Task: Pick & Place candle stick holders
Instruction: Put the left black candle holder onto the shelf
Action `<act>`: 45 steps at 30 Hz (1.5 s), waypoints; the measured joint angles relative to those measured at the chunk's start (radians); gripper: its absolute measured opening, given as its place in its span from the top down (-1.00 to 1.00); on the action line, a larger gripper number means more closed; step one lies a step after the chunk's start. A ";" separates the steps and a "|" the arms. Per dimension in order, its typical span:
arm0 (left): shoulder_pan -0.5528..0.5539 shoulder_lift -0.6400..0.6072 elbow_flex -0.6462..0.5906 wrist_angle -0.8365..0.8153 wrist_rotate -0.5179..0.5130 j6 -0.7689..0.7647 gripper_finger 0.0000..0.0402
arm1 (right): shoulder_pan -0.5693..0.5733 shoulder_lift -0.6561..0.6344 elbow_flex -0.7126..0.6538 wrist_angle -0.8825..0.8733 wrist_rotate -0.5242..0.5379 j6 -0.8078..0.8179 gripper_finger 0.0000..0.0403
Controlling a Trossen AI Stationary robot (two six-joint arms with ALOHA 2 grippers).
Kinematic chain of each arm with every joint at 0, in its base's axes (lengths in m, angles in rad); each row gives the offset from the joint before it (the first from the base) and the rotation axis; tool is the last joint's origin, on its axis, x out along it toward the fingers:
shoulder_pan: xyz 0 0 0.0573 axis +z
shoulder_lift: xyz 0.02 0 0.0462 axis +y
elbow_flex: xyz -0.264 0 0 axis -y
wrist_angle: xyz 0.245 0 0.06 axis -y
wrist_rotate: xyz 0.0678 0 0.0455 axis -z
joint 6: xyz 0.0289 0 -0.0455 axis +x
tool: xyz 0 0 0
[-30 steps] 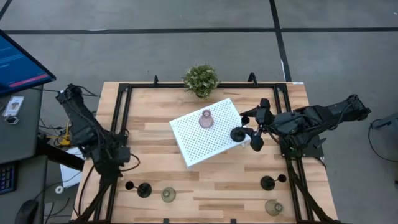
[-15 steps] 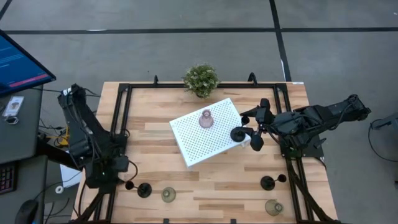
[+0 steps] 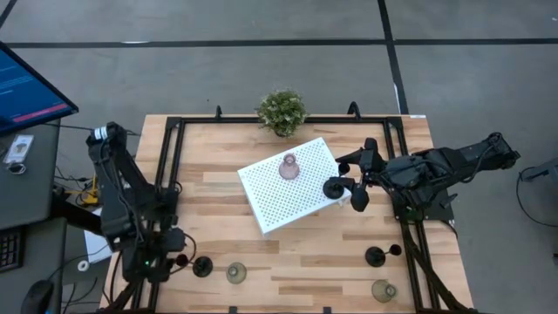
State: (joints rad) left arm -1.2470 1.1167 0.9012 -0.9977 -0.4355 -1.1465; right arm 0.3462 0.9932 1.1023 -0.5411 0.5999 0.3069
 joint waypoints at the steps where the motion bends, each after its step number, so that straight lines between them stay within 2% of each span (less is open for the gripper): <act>1: -0.010 0.001 0.000 0.013 -0.003 -0.007 -0.13 | 0.000 0.000 0.000 0.000 0.000 0.000 -0.31; 6: -0.031 0.012 0.000 0.043 -0.102 -0.044 -0.13 | 0.000 0.000 0.000 0.000 0.001 0.000 -0.31; 13: -0.031 0.051 0.000 0.067 -0.148 -0.045 -0.13 | 0.000 0.000 0.000 0.001 0.002 0.000 -0.31; 20: -0.031 0.103 0.000 0.146 -0.253 -0.049 -0.13 | 0.000 0.000 0.000 0.003 0.002 -0.003 -0.31; 24: -0.031 0.110 0.000 0.158 -0.266 -0.105 -0.10 | -0.002 0.000 0.000 -0.001 0.002 -0.021 -0.31; 28: -0.031 0.097 0.000 0.170 -0.266 -0.119 0.16 | -0.009 0.000 0.000 -0.001 0.002 -0.027 -0.31; 34: -0.031 0.067 -0.001 0.164 -0.269 -0.115 0.89 | -0.009 0.000 0.000 -0.003 0.002 -0.029 -0.31; 39: -0.026 0.047 -0.001 0.168 -0.305 -0.116 0.92 | -0.009 0.000 0.000 -0.004 0.002 -0.029 -0.31; 45: 0.009 0.004 -0.001 0.168 -0.249 -0.144 0.94 | -0.008 0.000 0.000 -0.004 0.002 -0.029 -0.31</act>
State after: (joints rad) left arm -1.2383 1.1206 0.9001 -0.8299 -0.6840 -1.2904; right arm 0.3378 0.9936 1.1023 -0.5453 0.6022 0.2779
